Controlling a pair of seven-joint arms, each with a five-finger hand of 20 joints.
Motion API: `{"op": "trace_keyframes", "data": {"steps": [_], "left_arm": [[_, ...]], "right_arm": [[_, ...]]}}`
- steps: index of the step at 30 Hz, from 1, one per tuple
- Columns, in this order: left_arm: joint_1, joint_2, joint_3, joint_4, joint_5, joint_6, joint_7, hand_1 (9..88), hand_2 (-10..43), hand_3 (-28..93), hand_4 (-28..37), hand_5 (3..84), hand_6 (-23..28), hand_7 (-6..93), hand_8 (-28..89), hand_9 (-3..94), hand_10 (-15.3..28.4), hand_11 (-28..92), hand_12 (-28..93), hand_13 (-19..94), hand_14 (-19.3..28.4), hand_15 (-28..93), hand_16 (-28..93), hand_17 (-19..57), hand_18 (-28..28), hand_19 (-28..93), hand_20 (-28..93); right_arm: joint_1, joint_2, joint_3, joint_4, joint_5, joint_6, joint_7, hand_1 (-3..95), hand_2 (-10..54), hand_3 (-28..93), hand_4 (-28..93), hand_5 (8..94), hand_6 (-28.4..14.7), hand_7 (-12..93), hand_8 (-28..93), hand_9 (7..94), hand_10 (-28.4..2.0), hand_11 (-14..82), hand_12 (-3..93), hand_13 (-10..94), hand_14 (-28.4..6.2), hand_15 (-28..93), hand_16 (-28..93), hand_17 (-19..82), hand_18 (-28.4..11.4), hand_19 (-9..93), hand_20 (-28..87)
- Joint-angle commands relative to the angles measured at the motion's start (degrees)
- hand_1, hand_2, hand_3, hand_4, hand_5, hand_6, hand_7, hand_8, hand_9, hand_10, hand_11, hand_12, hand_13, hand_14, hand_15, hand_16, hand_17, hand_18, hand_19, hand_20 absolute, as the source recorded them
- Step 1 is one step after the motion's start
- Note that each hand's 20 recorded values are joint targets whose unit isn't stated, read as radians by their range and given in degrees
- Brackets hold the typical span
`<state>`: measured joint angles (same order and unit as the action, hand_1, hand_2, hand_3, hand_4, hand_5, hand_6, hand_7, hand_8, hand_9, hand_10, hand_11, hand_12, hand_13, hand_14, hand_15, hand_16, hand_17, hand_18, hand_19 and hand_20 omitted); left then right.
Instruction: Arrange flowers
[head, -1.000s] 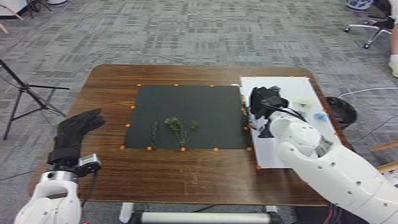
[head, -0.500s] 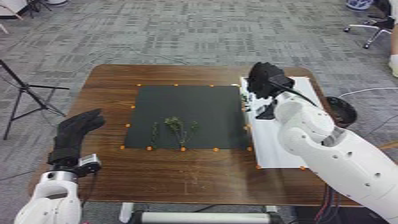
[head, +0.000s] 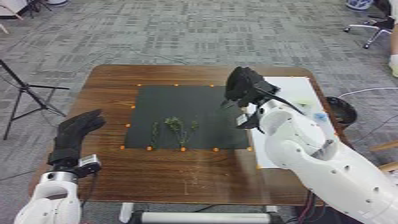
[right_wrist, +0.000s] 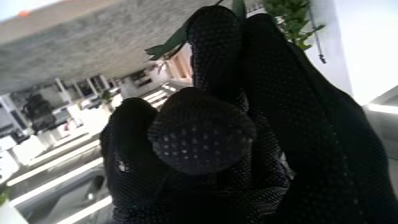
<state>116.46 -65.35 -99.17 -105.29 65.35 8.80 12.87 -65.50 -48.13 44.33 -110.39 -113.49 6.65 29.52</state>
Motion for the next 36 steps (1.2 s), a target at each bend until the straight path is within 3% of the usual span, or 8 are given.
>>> {"op": "trace_keyframes", "data": {"steps": [1,8,17,36], "left_arm": [[0.3,-0.18,0.28,-0.34,0.05,0.02,-0.54,24.8,4.7,68,-28.3,53.3,3.4,14.1,-7,52.7,15.1,23,13,43,19.5,25,1,7.8,14.0,16,21],[0.14,-0.17,0.47,-0.13,0.19,-0.37,-0.86,24.8,4.6,68,-28.3,53.3,3.4,14.2,-7,52.6,15.1,23,13,43,19.5,25,1,7.9,14.0,16,21],[-0.21,-0.22,0.88,0.24,0.34,-0.82,-1.31,24.7,4.6,68,-28.3,53.3,3.3,14.2,-7,52.7,15.3,23,13,43,19.5,25,2,7.9,13.9,16,21],[-0.68,-0.62,1.52,0.58,-0.01,-0.71,-0.39,24.8,4.6,68,-28.3,53.3,3.4,14.1,-7,52.7,15.1,23,13,43,19.6,25,2,7.9,14.0,16,21]], "right_arm": [[-1.75,-1.2,-2.96,-2.18,0.49,-0.36,-1.35,64.4,-9.5,54,-3,76.2,-4.1,29,18,93.7,-9.1,13.9,41.7,94,-0.9,53,38,66,-11.1,93,51],[-2.54,-1.15,-4.38,-3.0,0.4,-1.1,-2.44,64.3,-9.5,54,-3,76.2,-4.1,29,18,93.7,-9.1,13.6,41.9,94,-0.8,53,38,66,-11.0,93,51],[-4.79,-1.16,-4.63,0.31,-0.94,-2.03,-2.2,64.1,-9.5,55,-3,75.8,-3.9,30,18,93.7,-8.8,13.0,42.3,94,-0.9,53,38,66,-10.9,93,51],[-3.06,-2.01,-4.07,4.97,-3.96,-3.55,-3.58,63.8,-9.5,55,-5,74.7,-3.2,31,17,93.6,-8.9,11.1,42.5,93,-1.3,52,39,65,-10.7,93,50]]}}
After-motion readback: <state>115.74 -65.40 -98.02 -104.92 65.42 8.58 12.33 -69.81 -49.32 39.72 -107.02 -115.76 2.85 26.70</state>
